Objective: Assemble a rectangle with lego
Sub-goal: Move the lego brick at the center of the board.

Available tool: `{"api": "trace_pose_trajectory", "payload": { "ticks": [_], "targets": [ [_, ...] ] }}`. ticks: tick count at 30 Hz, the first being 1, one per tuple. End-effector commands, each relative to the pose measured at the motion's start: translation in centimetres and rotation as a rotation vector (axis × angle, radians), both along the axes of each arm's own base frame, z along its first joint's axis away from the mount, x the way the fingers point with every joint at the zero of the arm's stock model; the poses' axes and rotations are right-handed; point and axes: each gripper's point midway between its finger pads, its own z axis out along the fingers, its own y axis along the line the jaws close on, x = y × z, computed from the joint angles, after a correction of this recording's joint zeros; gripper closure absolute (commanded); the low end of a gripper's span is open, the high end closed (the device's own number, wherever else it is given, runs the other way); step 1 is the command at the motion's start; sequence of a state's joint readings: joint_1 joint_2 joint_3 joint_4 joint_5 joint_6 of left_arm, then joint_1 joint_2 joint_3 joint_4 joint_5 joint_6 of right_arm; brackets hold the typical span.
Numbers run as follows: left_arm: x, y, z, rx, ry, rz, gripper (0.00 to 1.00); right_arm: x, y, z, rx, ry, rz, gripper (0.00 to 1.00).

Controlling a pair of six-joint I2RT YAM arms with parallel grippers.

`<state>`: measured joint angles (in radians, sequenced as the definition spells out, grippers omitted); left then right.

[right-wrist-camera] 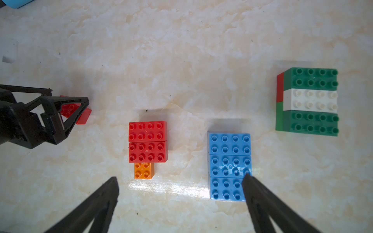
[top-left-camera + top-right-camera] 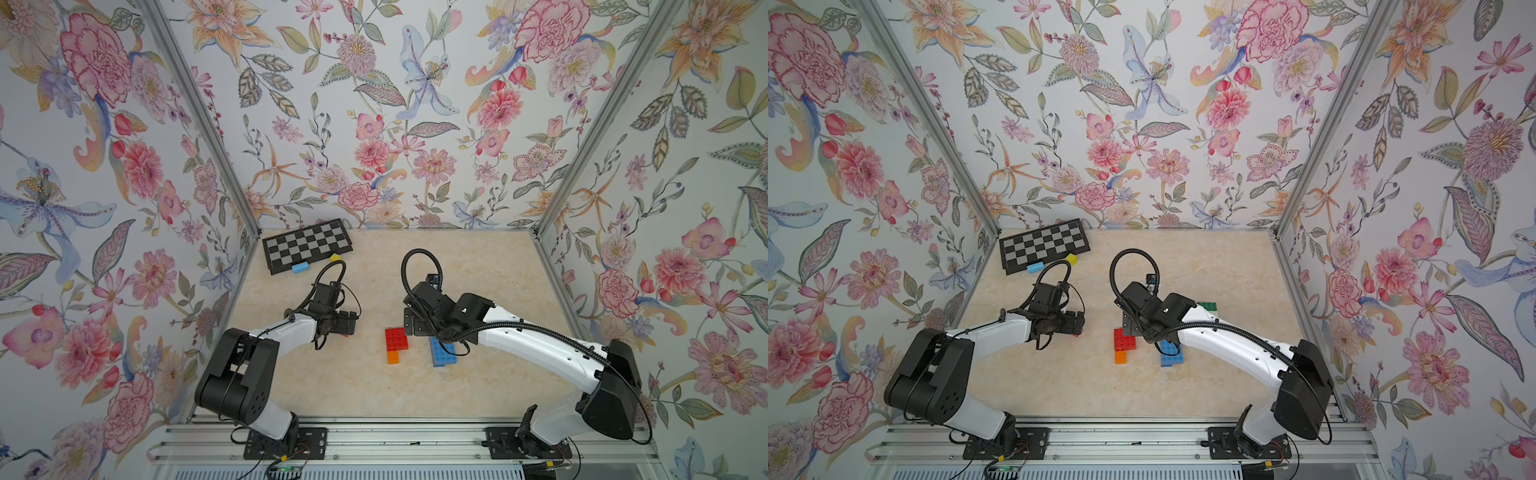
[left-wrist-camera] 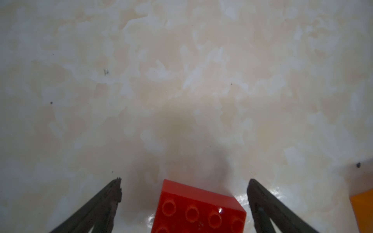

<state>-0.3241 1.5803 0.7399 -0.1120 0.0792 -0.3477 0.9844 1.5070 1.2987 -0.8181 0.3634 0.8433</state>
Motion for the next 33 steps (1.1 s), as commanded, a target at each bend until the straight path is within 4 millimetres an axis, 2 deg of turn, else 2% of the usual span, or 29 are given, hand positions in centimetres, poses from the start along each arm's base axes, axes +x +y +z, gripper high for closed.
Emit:
{"api": "trace_pose_trajectory", "payload": {
  "ticks": [1,8,13,23,24,33],
  "targets": [
    [-0.2,-0.8,-0.8,0.026,0.035,-0.051,0.03,0.1,-0.6,0.7,0.009,-0.038,-0.036,0.0],
    [-1.5,-0.9,-1.8,0.065,0.078,-0.051,0.1,0.1,-1.0,1.0,0.009,-0.054,-0.046,0.0],
    [-2.9,-0.9,-2.1,0.074,0.103,-0.039,0.11,0.1,-1.1,1.3,0.016,-0.059,-0.05,0.0],
    [-4.9,-1.5,-3.0,0.026,0.119,0.006,0.28,0.1,-1.2,1.3,0.016,-0.064,-0.052,0.0],
    [-4.8,-1.7,-2.0,0.003,0.09,0.014,0.3,0.0,-1.2,1.3,0.015,-0.064,-0.052,0.0],
    [-8.8,-3.0,-1.5,-0.093,0.065,0.102,0.38,-0.8,-1.0,1.3,0.057,-0.096,-0.024,0.0]
  ]
}}
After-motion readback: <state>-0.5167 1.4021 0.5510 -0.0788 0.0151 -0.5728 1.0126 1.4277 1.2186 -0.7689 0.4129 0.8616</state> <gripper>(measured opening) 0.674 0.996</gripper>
